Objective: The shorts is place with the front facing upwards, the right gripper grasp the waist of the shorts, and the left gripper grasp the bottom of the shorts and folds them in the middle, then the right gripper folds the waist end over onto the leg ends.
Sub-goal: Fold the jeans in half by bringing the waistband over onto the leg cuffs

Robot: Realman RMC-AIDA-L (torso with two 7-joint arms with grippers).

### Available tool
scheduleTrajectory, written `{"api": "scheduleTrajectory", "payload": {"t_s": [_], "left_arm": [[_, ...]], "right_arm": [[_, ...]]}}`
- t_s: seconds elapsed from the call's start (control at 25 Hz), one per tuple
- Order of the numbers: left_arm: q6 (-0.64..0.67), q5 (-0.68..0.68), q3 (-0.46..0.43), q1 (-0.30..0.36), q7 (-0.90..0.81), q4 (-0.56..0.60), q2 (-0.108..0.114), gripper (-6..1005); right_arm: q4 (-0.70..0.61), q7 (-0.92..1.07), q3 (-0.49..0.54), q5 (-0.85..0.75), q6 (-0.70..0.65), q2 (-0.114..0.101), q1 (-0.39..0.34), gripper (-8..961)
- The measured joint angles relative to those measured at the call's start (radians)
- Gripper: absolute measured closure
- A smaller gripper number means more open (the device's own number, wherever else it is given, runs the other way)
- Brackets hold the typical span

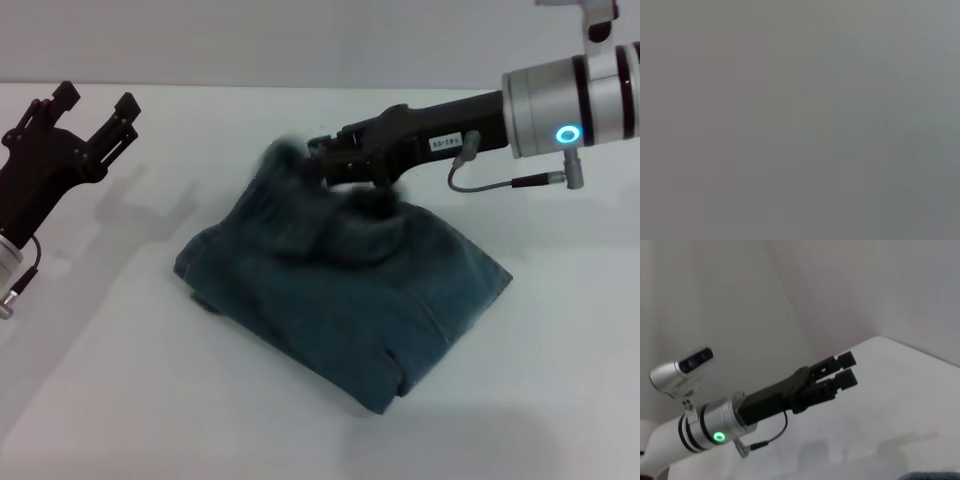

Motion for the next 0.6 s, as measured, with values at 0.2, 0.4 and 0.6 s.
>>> {"api": "scheduleTrajectory", "payload": {"t_s": [0.2,0.4,0.6], "left_arm": [[0.0,0.0,0.0,-0.001,0.005,-0.006,0.0,170],[0.0,0.0,0.002,-0.003,0.024,-0.02,-0.002,170],[0.0,0.0,0.002,-0.003,0.025,-0.03,-0.002,170]], "right_arm": [[0.002,-0.036,-0.056,0.0,0.013,0.007,0.007,652],[0.023,-0.075,-0.132,0.038,0.065,0.012,0.011,506],[0.029,-0.075,-0.18,0.055,0.084,0.011,0.011,444]]}}
